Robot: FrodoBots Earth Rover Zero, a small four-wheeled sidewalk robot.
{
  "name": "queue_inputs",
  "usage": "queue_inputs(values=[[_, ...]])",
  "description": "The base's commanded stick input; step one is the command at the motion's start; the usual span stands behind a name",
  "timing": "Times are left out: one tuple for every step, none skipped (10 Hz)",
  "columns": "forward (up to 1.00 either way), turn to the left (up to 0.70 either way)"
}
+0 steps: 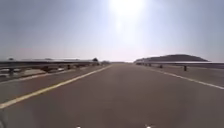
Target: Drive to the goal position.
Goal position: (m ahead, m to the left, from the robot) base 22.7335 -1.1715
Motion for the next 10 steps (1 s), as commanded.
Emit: queue_inputs(values=[[0.7,0.0],[0.7,0.0],[0.7,0.0],[0.7,0.0],[0.7,0.0],[0.7,0.0],[0.7,0.0],[0.7,0.0],[0.7,0.0],[0.7,0.0]])
